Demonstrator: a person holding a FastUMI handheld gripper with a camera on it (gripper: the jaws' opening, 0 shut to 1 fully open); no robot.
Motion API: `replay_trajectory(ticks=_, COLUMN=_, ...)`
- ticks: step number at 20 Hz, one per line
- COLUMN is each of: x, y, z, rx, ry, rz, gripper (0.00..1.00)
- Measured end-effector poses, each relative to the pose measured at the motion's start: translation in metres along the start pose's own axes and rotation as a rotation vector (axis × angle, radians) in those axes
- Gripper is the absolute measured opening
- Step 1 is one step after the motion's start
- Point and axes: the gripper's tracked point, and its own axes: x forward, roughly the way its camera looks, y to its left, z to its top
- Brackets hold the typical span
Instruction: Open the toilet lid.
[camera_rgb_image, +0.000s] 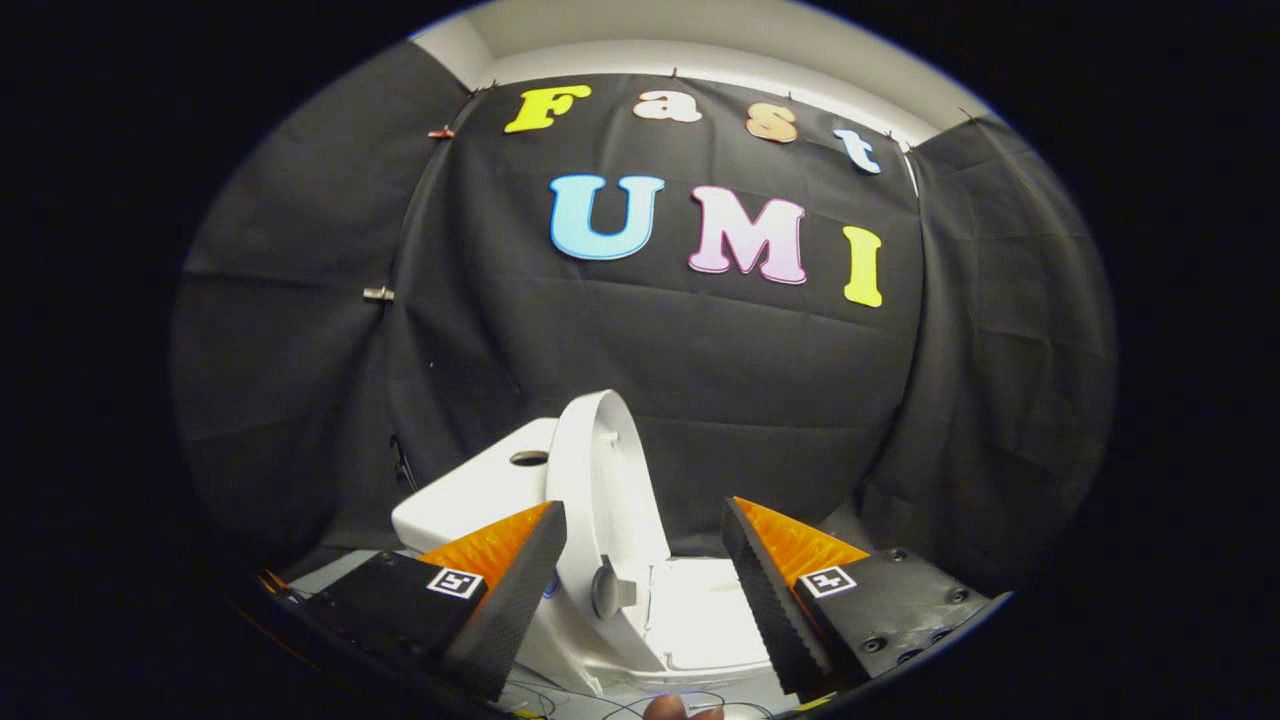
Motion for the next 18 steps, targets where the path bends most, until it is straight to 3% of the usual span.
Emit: replay_trajectory(ticks=18, x=-0.060, y=-0.084, z=0.140, rx=0.075, ry=-0.087, rz=0.013, gripper=0.99)
